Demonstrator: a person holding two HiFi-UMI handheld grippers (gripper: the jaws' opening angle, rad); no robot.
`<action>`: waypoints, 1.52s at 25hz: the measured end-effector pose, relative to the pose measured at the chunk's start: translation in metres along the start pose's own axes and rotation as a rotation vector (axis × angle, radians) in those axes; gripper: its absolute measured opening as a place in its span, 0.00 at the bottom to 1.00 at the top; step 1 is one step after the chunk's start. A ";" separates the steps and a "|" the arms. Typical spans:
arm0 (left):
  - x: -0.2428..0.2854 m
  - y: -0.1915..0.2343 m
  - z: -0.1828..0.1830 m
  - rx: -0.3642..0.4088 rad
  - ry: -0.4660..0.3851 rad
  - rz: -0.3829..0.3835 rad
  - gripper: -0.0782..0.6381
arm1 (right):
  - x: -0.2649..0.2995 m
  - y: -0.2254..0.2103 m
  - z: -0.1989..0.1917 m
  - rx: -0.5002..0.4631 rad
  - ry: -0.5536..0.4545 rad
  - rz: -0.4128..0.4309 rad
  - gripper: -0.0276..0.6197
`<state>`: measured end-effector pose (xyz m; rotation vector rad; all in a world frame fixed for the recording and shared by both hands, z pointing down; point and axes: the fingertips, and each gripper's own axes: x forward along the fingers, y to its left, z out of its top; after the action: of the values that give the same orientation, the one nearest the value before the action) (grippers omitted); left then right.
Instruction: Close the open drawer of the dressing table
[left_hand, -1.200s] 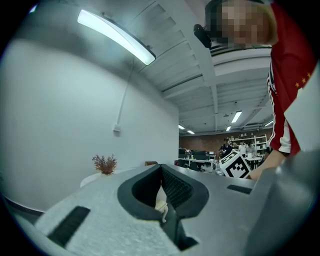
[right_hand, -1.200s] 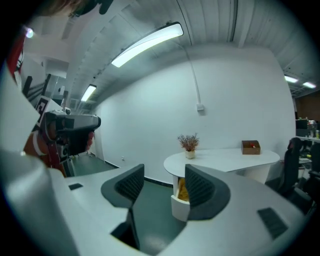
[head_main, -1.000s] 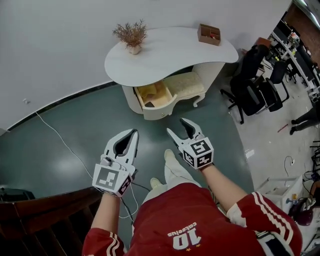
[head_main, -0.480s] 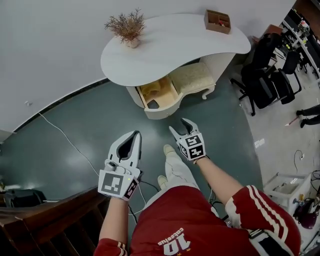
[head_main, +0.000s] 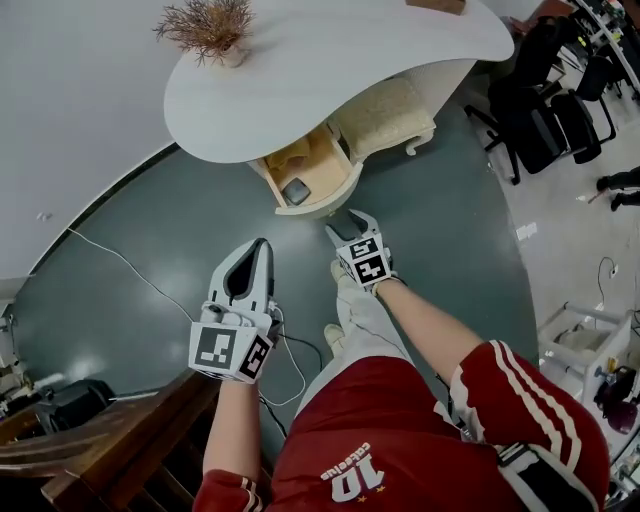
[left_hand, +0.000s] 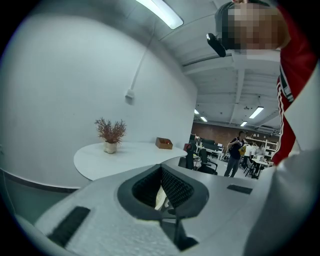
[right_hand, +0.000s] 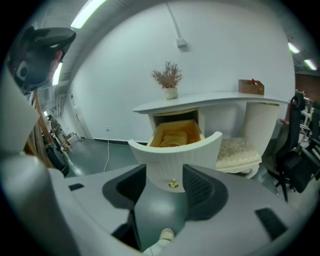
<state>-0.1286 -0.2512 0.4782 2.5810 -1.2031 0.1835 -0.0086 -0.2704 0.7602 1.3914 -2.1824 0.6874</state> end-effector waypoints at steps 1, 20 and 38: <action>0.007 0.005 -0.007 -0.003 0.018 0.013 0.12 | 0.008 -0.003 -0.006 0.004 0.012 -0.002 0.38; 0.048 0.030 -0.056 0.014 0.171 0.032 0.12 | 0.085 -0.022 -0.063 -0.043 0.155 -0.002 0.23; 0.052 0.040 -0.038 -0.010 0.130 0.080 0.12 | 0.100 -0.024 -0.049 0.003 0.156 0.026 0.21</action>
<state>-0.1252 -0.3019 0.5348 2.4716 -1.2571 0.3552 -0.0195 -0.3166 0.8636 1.2685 -2.0819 0.7820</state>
